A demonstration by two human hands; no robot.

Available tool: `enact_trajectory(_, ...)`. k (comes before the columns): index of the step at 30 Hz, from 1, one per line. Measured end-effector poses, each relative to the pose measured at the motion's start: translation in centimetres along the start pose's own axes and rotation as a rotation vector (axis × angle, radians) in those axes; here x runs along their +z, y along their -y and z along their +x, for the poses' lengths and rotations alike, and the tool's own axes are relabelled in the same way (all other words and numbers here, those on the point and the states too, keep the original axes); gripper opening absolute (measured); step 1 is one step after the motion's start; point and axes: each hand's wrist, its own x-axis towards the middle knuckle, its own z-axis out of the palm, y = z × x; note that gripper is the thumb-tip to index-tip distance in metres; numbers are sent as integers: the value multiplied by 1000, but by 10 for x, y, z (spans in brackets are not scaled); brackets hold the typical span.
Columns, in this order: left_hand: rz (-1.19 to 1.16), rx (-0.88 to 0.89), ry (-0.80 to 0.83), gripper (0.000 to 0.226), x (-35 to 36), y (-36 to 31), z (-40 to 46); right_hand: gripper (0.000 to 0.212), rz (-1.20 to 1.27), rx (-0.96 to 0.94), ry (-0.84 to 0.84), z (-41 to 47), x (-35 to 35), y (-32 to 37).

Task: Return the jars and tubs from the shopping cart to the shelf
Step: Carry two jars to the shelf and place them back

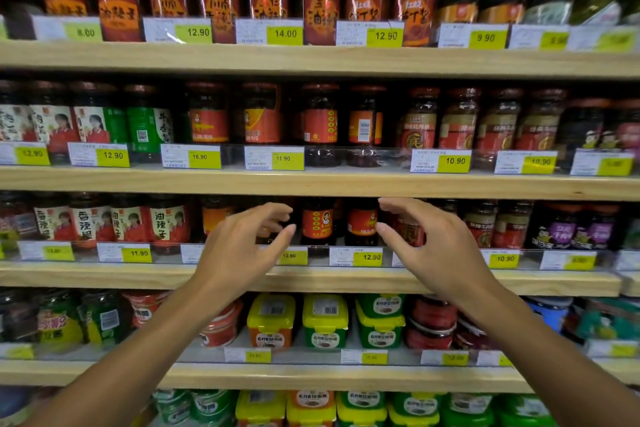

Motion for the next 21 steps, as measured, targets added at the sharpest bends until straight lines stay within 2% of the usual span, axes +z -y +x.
enact_trajectory(3, 17, 91, -52, 31, -20, -18, 16, 41, -26, -30, -34, 18, -14, 12)
enact_trajectory(11, 171, 313, -59, 31, -26, -46, 83, 41, -146, -120, -13, 75, -36, 25)
enact_trajectory(16, 290, 330, 18, 37, -20, -52, 110, 42, -224, -122, 32, 98, -35, 19)
enact_trajectory(21, 366, 275, 130, 45, -13, -51, 117, 46, -272, -108, 101, 105, -29, 13)
